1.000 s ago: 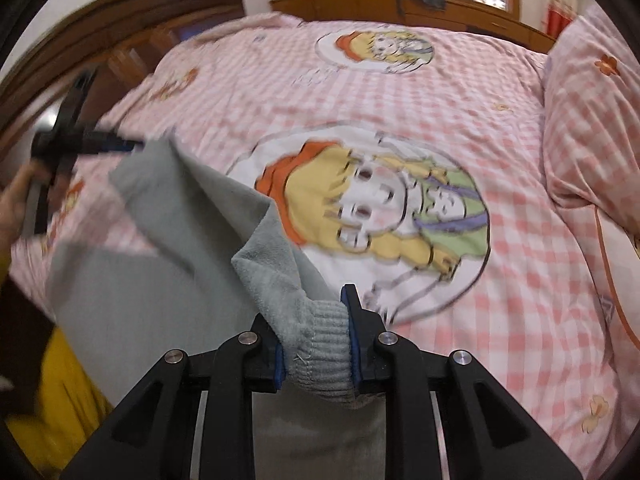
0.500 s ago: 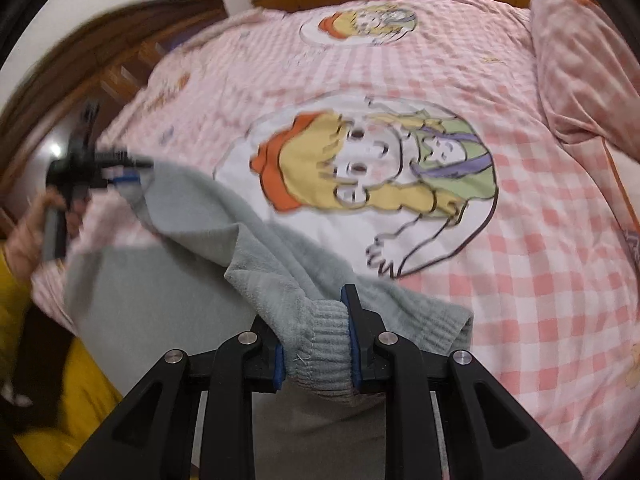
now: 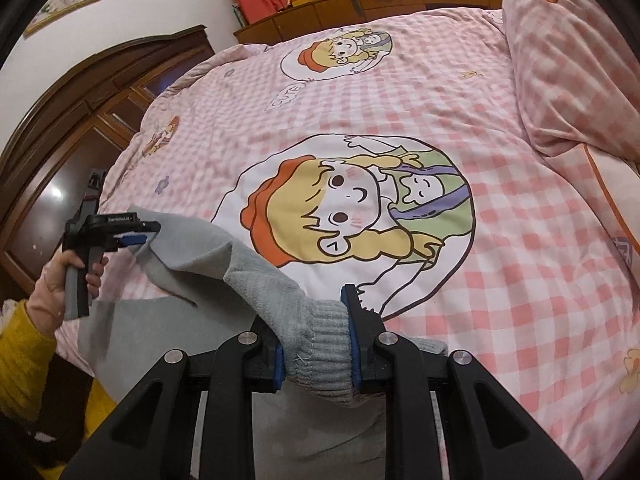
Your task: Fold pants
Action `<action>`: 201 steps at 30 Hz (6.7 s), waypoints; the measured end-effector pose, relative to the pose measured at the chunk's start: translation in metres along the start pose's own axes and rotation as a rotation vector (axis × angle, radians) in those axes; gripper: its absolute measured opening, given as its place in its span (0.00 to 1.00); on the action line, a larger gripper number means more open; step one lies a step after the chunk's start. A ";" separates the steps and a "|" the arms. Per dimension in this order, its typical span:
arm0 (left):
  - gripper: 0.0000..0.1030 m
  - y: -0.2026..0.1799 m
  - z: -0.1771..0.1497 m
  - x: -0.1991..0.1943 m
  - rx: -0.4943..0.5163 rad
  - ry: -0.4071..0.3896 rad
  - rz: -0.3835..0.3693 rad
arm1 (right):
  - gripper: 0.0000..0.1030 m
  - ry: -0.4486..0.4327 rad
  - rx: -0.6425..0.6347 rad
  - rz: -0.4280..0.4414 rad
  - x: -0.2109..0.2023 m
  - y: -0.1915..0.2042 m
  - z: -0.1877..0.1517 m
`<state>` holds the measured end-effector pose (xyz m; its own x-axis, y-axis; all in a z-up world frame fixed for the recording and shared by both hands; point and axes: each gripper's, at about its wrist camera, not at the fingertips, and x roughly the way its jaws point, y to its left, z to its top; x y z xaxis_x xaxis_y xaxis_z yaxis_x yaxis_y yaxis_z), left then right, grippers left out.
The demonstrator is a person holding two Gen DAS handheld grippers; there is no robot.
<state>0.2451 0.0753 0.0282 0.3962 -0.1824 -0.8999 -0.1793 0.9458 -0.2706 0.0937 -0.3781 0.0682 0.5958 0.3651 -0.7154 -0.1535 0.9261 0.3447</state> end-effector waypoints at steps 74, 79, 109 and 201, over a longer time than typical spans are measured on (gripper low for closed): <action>0.02 0.018 -0.256 -0.150 0.236 -0.085 -0.140 | 0.12 0.137 0.181 -0.148 -0.071 -0.027 -0.076; 0.02 0.018 -0.275 -0.154 0.273 -0.028 -0.133 | 0.12 0.185 0.156 -0.163 -0.062 -0.031 -0.090; 0.52 0.122 -0.234 -0.161 0.060 -0.192 0.119 | 0.33 0.138 -0.089 -0.252 -0.021 0.092 -0.110; 0.54 0.020 -0.224 -0.146 0.296 -0.279 -0.088 | 0.34 0.218 0.043 -0.039 0.040 0.132 -0.151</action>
<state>-0.0175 0.0606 0.0773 0.6346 -0.2245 -0.7395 0.1162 0.9737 -0.1959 -0.0218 -0.2270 -0.0073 0.4153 0.3451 -0.8417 -0.0973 0.9368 0.3361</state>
